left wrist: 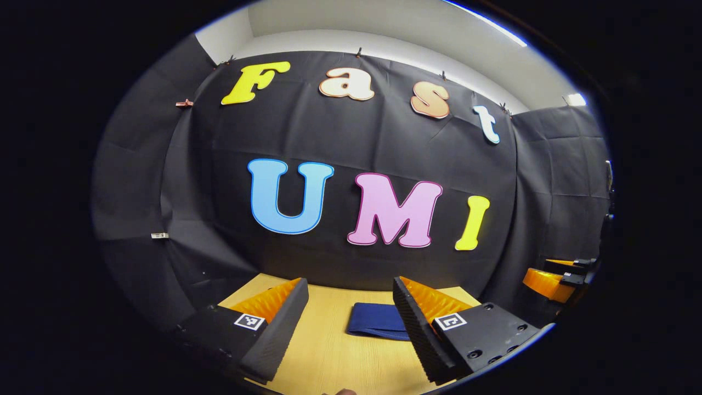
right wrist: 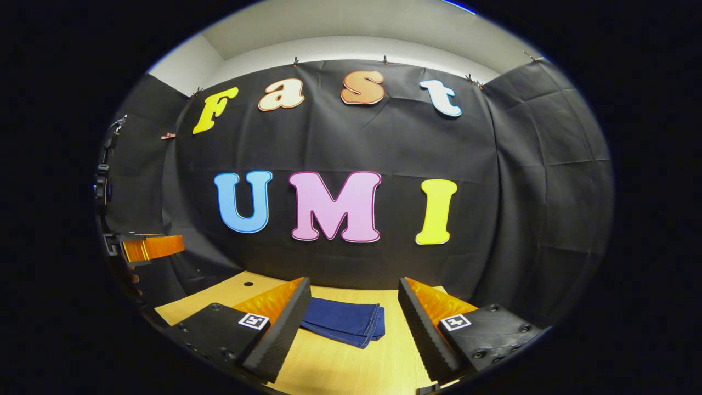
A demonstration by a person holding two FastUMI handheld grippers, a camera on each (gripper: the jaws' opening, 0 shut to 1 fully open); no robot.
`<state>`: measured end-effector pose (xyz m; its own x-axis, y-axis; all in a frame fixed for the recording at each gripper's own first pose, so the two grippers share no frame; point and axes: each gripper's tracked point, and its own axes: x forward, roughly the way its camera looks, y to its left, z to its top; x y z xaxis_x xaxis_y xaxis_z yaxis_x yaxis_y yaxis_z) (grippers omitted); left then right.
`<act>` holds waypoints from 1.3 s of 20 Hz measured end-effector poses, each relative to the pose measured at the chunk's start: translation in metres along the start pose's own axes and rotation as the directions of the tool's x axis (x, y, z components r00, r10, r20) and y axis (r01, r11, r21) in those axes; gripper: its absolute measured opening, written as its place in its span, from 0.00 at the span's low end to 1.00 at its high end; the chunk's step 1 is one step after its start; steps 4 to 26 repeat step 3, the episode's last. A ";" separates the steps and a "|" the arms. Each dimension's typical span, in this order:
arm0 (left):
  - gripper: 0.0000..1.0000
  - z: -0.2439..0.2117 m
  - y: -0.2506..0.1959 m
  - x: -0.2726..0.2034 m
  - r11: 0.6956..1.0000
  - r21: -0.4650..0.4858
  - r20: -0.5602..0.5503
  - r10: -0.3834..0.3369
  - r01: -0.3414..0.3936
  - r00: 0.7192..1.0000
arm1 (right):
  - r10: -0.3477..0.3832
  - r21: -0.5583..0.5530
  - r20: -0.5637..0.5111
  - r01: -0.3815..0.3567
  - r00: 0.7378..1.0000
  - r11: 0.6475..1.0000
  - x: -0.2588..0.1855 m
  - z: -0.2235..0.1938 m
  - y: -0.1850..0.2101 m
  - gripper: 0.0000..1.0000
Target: Grasp the waist and the cuffs of the jeans and fold them to make the two legs overlap; first hold the waist and fold one-third of the jeans toward the cuffs, then hold the cuffs and fold the remaining one-third in the same direction to finish folding.
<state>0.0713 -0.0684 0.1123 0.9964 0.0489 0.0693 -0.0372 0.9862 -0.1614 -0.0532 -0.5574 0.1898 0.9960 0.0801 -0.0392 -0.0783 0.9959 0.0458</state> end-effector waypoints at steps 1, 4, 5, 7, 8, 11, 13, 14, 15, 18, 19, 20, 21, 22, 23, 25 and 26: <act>0.96 -0.002 0.000 0.001 1.000 0.002 -0.006 -0.001 0.001 1.000 | -0.001 -0.003 -0.002 0.001 1.000 1.000 0.001 0.000 -0.001 0.97; 0.96 -0.004 0.002 0.002 1.000 0.002 -0.014 0.007 -0.007 1.000 | -0.004 -0.003 -0.008 0.004 1.000 1.000 0.003 -0.002 -0.002 0.97; 0.96 -0.004 0.002 0.002 1.000 0.002 -0.014 0.007 -0.007 1.000 | -0.004 -0.003 -0.008 0.004 1.000 1.000 0.003 -0.002 -0.002 0.97; 0.96 -0.004 0.002 0.002 1.000 0.002 -0.014 0.007 -0.007 1.000 | -0.004 -0.003 -0.008 0.004 1.000 1.000 0.003 -0.002 -0.002 0.97; 0.96 -0.004 0.002 0.002 1.000 0.002 -0.014 0.007 -0.007 1.000 | -0.004 -0.003 -0.008 0.004 1.000 1.000 0.003 -0.002 -0.002 0.97; 0.96 -0.004 0.002 0.002 1.000 0.002 -0.014 0.007 -0.007 1.000 | -0.004 -0.003 -0.008 0.004 1.000 1.000 0.003 -0.002 -0.002 0.97; 0.96 -0.004 0.002 0.002 1.000 0.002 -0.014 0.007 -0.007 1.000 | -0.004 -0.003 -0.008 0.004 1.000 1.000 0.003 -0.002 -0.002 0.97; 0.96 -0.004 0.002 0.002 1.000 0.002 -0.014 0.007 -0.007 1.000 | -0.004 -0.003 -0.008 0.004 1.000 1.000 0.003 -0.002 -0.002 0.97; 0.96 -0.004 0.002 0.002 1.000 0.002 -0.014 0.007 -0.007 1.000 | -0.004 -0.003 -0.008 0.004 1.000 1.000 0.003 -0.002 -0.002 0.97; 0.96 -0.004 0.002 0.002 1.000 0.002 -0.014 0.007 -0.007 1.000 | -0.004 -0.003 -0.008 0.004 1.000 1.000 0.003 -0.002 -0.002 0.97; 0.96 -0.004 0.002 0.002 1.000 0.002 -0.014 0.007 -0.007 1.000 | -0.004 -0.003 -0.008 0.004 1.000 1.000 0.003 -0.002 -0.002 0.97; 0.96 -0.004 0.002 0.002 1.000 0.002 -0.014 0.007 -0.007 1.000 | -0.004 -0.003 -0.008 0.004 1.000 1.000 0.003 -0.002 -0.002 0.97; 0.96 -0.004 0.002 0.002 1.000 0.002 -0.014 0.007 -0.007 1.000 | -0.004 -0.003 -0.008 0.004 1.000 1.000 0.003 -0.002 -0.002 0.97; 0.96 -0.004 0.002 0.002 1.000 0.002 -0.014 0.007 -0.007 1.000 | -0.004 -0.003 -0.008 0.004 1.000 1.000 0.003 -0.002 -0.002 0.97; 0.96 -0.004 0.002 0.002 1.000 0.002 -0.014 0.007 -0.007 1.000 | -0.004 -0.003 -0.008 0.004 1.000 1.000 0.003 -0.002 -0.002 0.97; 0.96 -0.004 0.002 0.002 1.000 0.002 -0.014 0.007 -0.007 1.000 | -0.004 -0.003 -0.008 0.004 1.000 1.000 0.003 -0.002 -0.002 0.97; 0.96 -0.004 0.002 0.002 1.000 0.002 -0.014 0.007 -0.007 1.000 | -0.004 -0.003 -0.008 0.004 1.000 1.000 0.003 -0.002 -0.002 0.97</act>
